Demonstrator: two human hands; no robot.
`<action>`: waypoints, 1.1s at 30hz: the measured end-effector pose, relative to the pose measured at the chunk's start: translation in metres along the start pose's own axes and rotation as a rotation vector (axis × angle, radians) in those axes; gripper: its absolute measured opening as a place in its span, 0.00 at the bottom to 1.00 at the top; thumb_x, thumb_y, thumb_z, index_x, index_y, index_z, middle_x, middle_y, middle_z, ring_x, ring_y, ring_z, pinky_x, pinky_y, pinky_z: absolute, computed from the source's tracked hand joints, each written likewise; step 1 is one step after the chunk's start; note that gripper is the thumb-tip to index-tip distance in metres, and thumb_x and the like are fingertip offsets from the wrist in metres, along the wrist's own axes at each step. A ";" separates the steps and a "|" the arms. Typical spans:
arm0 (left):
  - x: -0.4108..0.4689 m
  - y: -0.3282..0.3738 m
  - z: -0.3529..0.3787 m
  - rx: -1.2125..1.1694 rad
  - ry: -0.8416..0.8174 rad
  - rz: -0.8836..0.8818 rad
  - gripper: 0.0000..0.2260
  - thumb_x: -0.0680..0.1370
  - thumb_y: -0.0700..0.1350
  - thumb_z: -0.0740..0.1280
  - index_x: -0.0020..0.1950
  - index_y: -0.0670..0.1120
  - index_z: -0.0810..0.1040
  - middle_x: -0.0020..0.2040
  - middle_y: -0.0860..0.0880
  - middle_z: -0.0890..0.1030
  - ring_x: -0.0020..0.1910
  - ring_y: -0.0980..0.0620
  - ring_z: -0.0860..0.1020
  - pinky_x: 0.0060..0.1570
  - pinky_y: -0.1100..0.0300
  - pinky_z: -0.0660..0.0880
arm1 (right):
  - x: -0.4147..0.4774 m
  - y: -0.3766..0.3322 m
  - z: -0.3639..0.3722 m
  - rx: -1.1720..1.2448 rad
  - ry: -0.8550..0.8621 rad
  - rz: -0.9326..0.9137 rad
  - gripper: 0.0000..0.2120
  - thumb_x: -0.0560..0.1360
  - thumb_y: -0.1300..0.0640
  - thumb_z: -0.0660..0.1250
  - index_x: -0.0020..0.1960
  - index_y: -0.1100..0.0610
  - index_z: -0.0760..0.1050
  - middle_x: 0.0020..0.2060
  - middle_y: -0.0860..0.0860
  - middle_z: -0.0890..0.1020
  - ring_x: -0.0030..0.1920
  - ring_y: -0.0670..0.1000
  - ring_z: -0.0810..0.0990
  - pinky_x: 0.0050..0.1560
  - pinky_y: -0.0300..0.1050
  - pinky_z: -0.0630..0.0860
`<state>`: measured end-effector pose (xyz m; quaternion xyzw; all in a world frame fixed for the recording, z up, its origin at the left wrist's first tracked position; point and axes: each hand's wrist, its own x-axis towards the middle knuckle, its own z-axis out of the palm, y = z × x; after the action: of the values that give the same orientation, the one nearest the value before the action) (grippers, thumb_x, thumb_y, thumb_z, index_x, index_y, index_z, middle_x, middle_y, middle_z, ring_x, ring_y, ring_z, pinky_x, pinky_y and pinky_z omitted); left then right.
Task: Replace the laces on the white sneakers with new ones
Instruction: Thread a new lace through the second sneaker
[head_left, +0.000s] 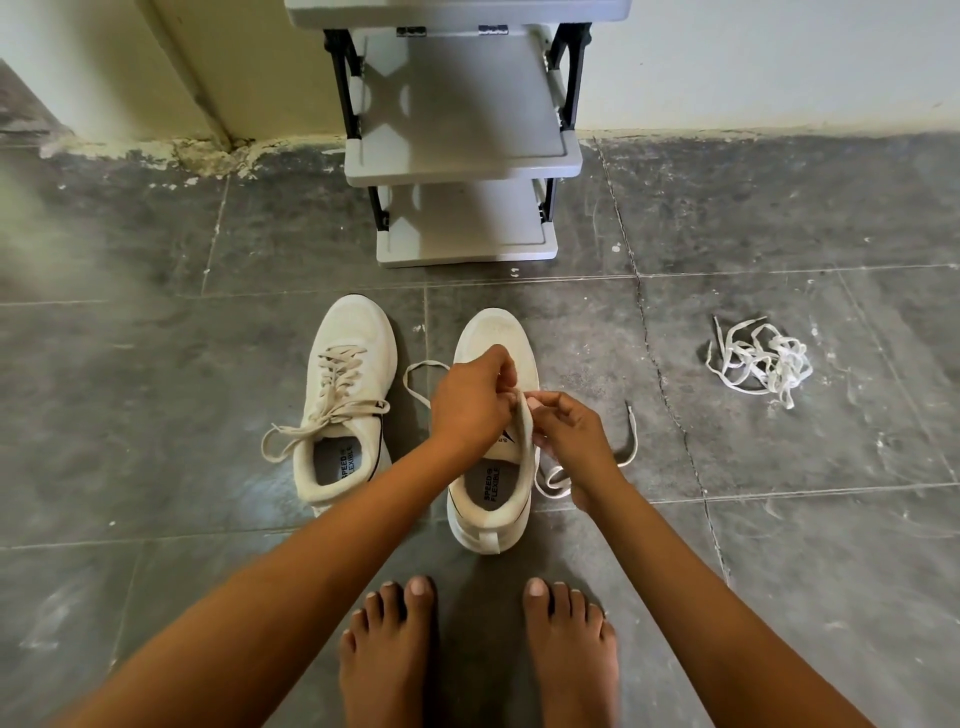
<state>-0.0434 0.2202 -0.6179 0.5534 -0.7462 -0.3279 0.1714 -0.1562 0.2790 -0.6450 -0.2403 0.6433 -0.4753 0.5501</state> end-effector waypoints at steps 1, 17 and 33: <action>0.000 -0.002 -0.002 -0.015 -0.038 0.008 0.07 0.73 0.35 0.66 0.46 0.46 0.74 0.44 0.48 0.82 0.45 0.48 0.79 0.46 0.52 0.77 | 0.000 -0.001 0.001 -0.022 0.033 -0.010 0.04 0.77 0.62 0.65 0.50 0.59 0.78 0.48 0.59 0.82 0.48 0.54 0.80 0.54 0.50 0.78; -0.007 -0.029 -0.026 0.313 -0.118 0.007 0.12 0.70 0.45 0.71 0.48 0.44 0.72 0.43 0.44 0.80 0.41 0.43 0.77 0.40 0.55 0.72 | -0.006 -0.137 -0.036 0.710 0.060 -0.336 0.14 0.80 0.63 0.52 0.37 0.53 0.64 0.22 0.44 0.68 0.22 0.44 0.64 0.26 0.37 0.68; -0.001 -0.037 -0.030 0.208 -0.195 -0.046 0.13 0.70 0.45 0.71 0.51 0.43 0.76 0.41 0.45 0.79 0.41 0.45 0.78 0.42 0.54 0.76 | 0.014 -0.039 0.002 -0.725 -0.047 -0.240 0.06 0.80 0.61 0.56 0.44 0.57 0.69 0.49 0.57 0.72 0.43 0.51 0.71 0.40 0.40 0.66</action>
<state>0.0022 0.2055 -0.6210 0.5507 -0.7763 -0.3051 0.0323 -0.1663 0.2499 -0.6173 -0.5038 0.7241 -0.2722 0.3845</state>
